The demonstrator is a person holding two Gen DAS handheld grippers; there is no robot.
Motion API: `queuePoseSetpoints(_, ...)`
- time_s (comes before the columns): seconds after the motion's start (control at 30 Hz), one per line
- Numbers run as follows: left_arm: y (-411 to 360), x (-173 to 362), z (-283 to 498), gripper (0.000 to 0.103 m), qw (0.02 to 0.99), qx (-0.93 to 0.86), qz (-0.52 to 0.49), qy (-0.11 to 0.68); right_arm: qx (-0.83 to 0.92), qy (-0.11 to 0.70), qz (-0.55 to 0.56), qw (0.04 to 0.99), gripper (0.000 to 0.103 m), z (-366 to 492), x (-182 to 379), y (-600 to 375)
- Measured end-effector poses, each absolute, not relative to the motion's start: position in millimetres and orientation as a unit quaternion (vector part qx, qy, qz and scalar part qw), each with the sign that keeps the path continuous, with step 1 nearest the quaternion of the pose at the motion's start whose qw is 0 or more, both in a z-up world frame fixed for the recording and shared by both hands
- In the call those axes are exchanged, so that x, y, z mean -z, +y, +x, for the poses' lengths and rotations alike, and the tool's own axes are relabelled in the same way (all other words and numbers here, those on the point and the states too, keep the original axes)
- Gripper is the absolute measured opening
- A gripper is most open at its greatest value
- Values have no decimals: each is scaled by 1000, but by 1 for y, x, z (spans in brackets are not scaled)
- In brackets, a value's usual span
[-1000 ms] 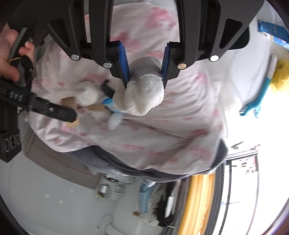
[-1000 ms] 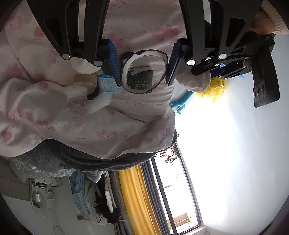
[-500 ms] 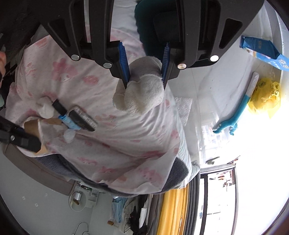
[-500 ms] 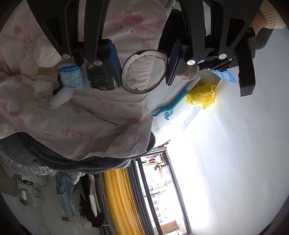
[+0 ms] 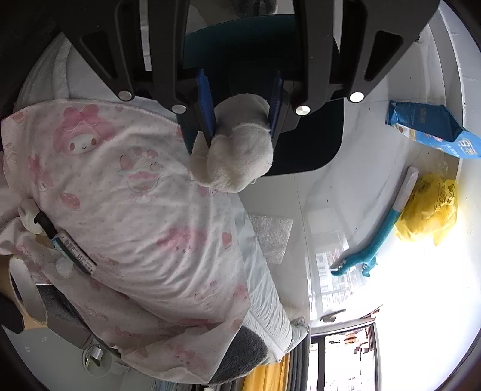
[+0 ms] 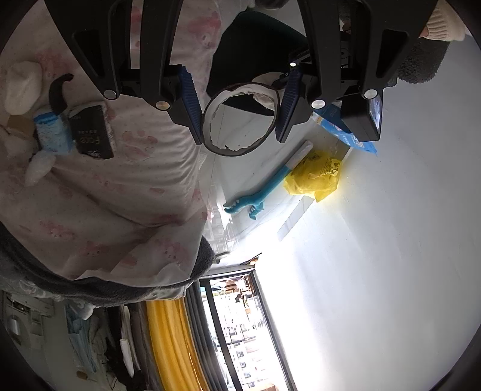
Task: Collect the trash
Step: 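Carry the tissue in the left gripper and tape core in the right gripper to the black bin, then open the left gripper over the bin while the right gripper drops the tape core in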
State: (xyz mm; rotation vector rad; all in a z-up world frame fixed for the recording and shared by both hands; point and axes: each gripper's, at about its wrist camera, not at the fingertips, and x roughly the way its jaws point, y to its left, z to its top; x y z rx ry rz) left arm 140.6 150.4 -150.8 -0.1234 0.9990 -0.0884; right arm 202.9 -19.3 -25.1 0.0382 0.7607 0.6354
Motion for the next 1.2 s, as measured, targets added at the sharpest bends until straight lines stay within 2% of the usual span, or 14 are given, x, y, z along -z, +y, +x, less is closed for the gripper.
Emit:
queuePoseSetpoints(0.37,178,198,131,35,828,37,-70,554,-324,420,-2,848,49,207,59,45)
queuePoseSetpoints(0.57,195,216,128,39,809,31,-93,579,-317,454,-15,833,49,212,80,66)
queuePoseSetpoints(0.67,204,219,124,50,805,29,-104,583,-312,466,-25,827,49,216,90,76)
queuePoseSetpoints(0.73,209,217,121,62,808,29,-108,578,-309,473,-34,825,49,219,97,82)
queuePoseSetpoints(0.9,219,205,111,78,824,24,-103,557,-303,497,-38,812,49,227,118,91)
queuePoseSetpoints(1.2,241,166,89,86,867,-3,-77,492,-288,538,-38,791,49,237,155,106)
